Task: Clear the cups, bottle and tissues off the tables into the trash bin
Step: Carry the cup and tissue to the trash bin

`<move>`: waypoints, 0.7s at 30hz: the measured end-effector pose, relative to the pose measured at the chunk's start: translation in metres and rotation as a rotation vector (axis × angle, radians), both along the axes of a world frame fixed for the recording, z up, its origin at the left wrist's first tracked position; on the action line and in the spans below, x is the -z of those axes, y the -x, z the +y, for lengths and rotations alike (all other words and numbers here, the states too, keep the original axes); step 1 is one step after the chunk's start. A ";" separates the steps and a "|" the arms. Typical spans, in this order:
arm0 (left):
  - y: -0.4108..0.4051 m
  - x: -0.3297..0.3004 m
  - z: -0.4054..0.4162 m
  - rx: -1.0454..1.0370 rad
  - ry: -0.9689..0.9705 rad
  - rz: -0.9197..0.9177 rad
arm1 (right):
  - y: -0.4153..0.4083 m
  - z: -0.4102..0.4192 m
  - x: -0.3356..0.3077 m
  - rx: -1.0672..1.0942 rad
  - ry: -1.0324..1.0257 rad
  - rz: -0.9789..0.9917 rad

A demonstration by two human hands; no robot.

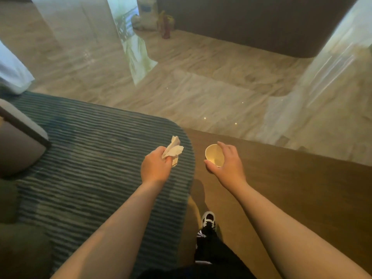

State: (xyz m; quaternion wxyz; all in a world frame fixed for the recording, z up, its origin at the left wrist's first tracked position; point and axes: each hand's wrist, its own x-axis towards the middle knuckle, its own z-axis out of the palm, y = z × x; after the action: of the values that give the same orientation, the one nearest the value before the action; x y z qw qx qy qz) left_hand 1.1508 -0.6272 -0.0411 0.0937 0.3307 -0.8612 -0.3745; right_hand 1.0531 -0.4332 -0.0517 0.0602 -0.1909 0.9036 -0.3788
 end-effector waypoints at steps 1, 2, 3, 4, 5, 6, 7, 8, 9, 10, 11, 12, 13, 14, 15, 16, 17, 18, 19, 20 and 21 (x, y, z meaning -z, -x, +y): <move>0.029 -0.003 0.000 0.001 -0.001 -0.002 | 0.027 0.002 -0.002 -0.005 -0.013 -0.001; 0.056 -0.006 0.001 0.004 0.004 -0.004 | 0.054 0.005 -0.004 -0.008 -0.025 -0.001; 0.082 -0.009 0.001 0.006 0.016 -0.004 | 0.078 0.007 -0.007 -0.011 -0.035 0.002; 0.107 -0.011 0.001 0.004 0.030 0.001 | 0.102 0.008 -0.009 -0.016 -0.043 0.005; 0.130 -0.014 0.001 -0.002 0.042 0.010 | 0.125 0.009 -0.010 -0.019 -0.045 0.005; 0.152 -0.016 0.001 -0.011 0.049 0.024 | 0.145 0.009 -0.012 -0.018 -0.045 0.003; 0.171 -0.018 0.001 -0.019 0.051 0.038 | 0.165 0.009 -0.013 -0.016 -0.043 -0.003; 0.188 -0.020 0.001 -0.026 0.050 0.049 | 0.182 0.008 -0.014 -0.016 -0.043 -0.011; 0.203 -0.021 0.000 -0.031 0.045 0.056 | 0.198 0.007 -0.014 -0.020 -0.041 -0.017; 0.218 -0.021 -0.001 -0.035 0.038 0.061 | 0.214 0.005 -0.015 -0.026 -0.038 -0.017; 0.231 -0.020 -0.003 -0.040 0.031 0.062 | 0.228 0.003 -0.014 -0.035 -0.037 -0.011; 0.244 -0.019 -0.006 -0.044 0.029 0.060 | 0.243 0.000 -0.014 -0.042 -0.038 -0.001; 0.257 -0.018 -0.009 -0.048 0.031 0.058 | 0.258 -0.003 -0.013 -0.049 -0.041 0.010; 0.269 -0.016 -0.013 -0.052 0.036 0.057 | 0.273 -0.008 -0.012 -0.054 -0.049 0.017; 0.282 -0.014 -0.017 -0.057 0.042 0.057 | 0.287 -0.013 -0.011 -0.057 -0.057 0.016; 0.295 -0.011 -0.022 -0.064 0.051 0.055 | 0.302 -0.019 -0.009 -0.059 -0.064 0.009; 0.308 -0.009 -0.027 -0.068 0.063 0.052 | 0.317 -0.026 -0.007 -0.063 -0.068 0.001; 0.321 -0.006 -0.032 -0.069 0.072 0.048 | 0.331 -0.033 -0.004 -0.066 -0.067 -0.007; 0.336 -0.002 -0.039 -0.069 0.076 0.044 | 0.347 -0.042 -0.001 -0.068 -0.065 -0.013; 0.352 0.002 -0.046 -0.069 0.078 0.043 | 0.364 -0.051 0.002 -0.070 -0.062 -0.013; 0.366 0.004 -0.053 -0.071 0.076 0.045 | 0.378 -0.059 0.004 -0.073 -0.057 -0.010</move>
State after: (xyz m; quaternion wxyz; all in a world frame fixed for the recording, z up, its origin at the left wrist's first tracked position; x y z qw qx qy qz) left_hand 0.7849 -0.6798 -0.0453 0.1387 0.3488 -0.8603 -0.3451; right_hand 0.6754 -0.4925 -0.0560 0.0839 -0.2202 0.9061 -0.3514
